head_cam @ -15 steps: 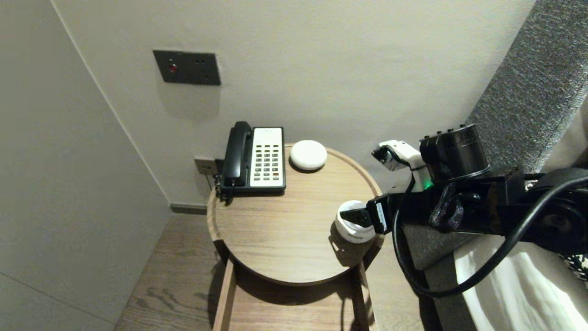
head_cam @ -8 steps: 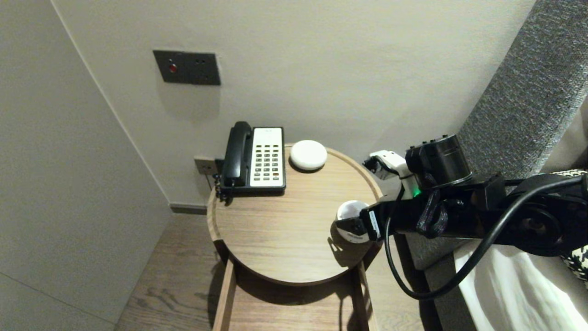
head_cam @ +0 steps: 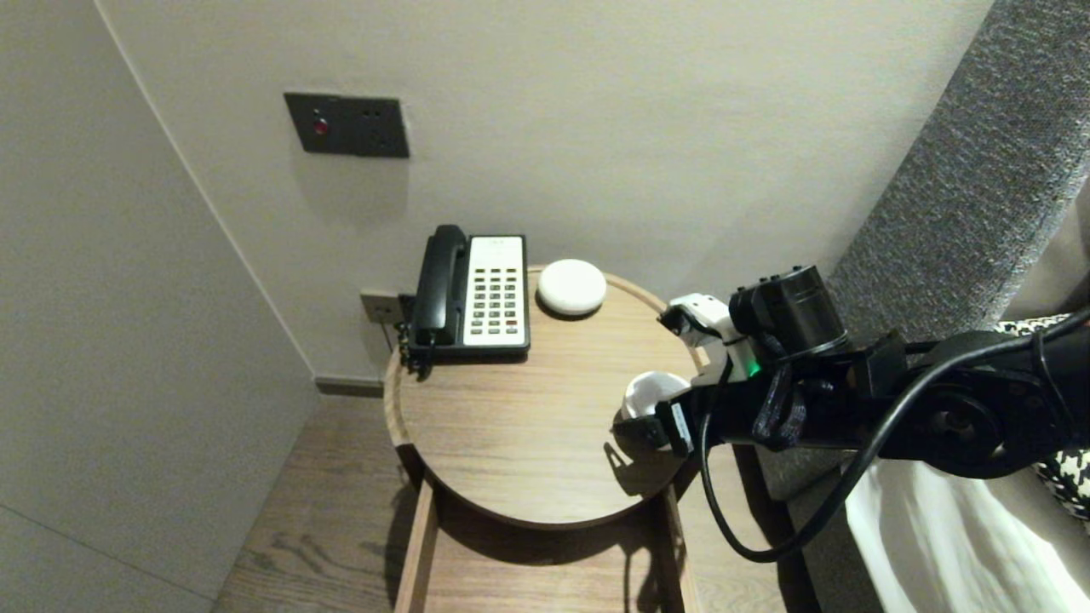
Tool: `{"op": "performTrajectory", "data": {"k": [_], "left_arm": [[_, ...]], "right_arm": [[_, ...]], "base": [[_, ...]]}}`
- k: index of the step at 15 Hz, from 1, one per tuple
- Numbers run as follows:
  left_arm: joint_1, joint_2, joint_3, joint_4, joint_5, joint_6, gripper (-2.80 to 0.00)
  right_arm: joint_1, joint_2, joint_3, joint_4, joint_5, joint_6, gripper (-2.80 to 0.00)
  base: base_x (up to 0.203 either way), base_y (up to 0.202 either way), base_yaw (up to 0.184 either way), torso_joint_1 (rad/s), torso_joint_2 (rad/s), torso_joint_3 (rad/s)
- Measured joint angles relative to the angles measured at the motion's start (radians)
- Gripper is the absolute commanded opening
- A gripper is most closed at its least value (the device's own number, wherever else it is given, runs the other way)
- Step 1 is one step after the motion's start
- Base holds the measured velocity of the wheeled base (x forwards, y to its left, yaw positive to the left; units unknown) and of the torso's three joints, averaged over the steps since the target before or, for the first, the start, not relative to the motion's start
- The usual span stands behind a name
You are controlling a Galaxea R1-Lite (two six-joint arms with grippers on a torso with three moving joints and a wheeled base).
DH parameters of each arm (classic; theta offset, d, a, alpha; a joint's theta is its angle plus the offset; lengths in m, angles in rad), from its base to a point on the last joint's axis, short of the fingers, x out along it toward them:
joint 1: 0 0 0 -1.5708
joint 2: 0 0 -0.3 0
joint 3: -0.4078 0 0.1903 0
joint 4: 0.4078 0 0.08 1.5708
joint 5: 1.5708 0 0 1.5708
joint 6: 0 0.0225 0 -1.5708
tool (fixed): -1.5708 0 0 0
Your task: Put the remote controls on the table in the drawer one by one
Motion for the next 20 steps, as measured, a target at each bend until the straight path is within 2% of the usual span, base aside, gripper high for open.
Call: {"op": "performTrajectory", "data": {"k": [4, 5, 15, 20], "left_arm": [[0.000, 0.000, 0.000, 0.000, 0.000, 0.000, -2.80], [0.000, 0.000, 0.000, 0.000, 0.000, 0.000, -2.80], [0.000, 0.000, 0.000, 0.000, 0.000, 0.000, -2.80], [0.000, 0.000, 0.000, 0.000, -0.001, 0.000, -2.80]], "right_arm": [[0.000, 0.013, -0.007, -0.001, -0.007, 0.000, 0.00], [-0.001, 0.014, -0.007, 0.000, -0.007, 0.000, -2.80], [-0.001, 0.001, -0.003, 0.002, -0.009, 0.004, -2.80], [0.031, -0.087, 0.017, 0.014, -0.006, 0.051, -2.80]], "base": [[0.000, 0.000, 0.000, 0.000, 0.00, 0.000], [0.000, 0.000, 0.000, 0.000, 0.00, 0.000], [0.000, 0.000, 0.000, 0.000, 0.00, 0.000], [0.000, 0.000, 0.000, 0.000, 0.00, 0.000]]}}
